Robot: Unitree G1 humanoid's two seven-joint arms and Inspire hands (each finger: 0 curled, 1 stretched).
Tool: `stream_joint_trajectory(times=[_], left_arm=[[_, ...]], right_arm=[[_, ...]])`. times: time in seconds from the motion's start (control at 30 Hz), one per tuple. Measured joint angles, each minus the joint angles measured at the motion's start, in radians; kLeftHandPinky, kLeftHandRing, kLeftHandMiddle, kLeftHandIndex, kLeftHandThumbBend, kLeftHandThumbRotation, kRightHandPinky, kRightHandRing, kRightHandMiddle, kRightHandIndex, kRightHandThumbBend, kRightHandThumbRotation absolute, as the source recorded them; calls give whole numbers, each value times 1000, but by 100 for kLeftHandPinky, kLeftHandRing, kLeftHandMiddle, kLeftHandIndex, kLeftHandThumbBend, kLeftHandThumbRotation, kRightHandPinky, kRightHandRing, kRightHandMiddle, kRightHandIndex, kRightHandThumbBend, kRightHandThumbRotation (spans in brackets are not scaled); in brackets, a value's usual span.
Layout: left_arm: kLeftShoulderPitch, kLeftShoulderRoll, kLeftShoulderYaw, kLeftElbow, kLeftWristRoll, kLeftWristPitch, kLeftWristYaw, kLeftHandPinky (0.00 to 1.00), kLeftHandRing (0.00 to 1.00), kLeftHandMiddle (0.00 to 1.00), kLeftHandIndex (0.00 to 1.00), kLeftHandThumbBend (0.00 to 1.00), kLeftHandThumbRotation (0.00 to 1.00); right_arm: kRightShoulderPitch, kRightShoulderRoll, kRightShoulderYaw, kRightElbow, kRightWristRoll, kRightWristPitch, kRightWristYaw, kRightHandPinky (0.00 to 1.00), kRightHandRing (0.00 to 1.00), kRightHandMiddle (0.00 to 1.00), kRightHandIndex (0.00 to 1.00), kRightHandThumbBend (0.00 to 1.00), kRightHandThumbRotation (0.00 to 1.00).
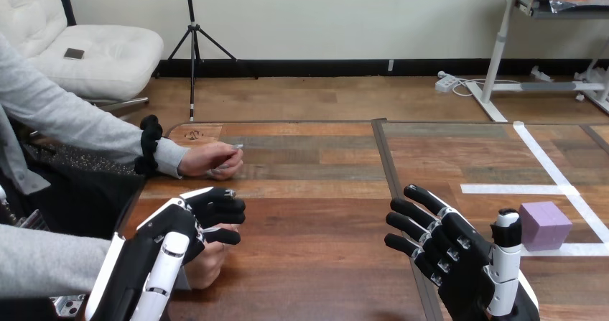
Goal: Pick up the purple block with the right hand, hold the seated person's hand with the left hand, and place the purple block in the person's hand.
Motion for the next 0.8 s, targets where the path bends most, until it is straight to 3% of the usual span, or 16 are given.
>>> stream_joint_trajectory(times=[0.8], left_arm=[[-7, 0, 0, 13, -2, 0, -5, 64, 74, 74, 71, 37, 86]], right_arm=[[-3, 0, -1, 2, 5, 5, -2, 77, 84, 83, 83, 92, 100]])
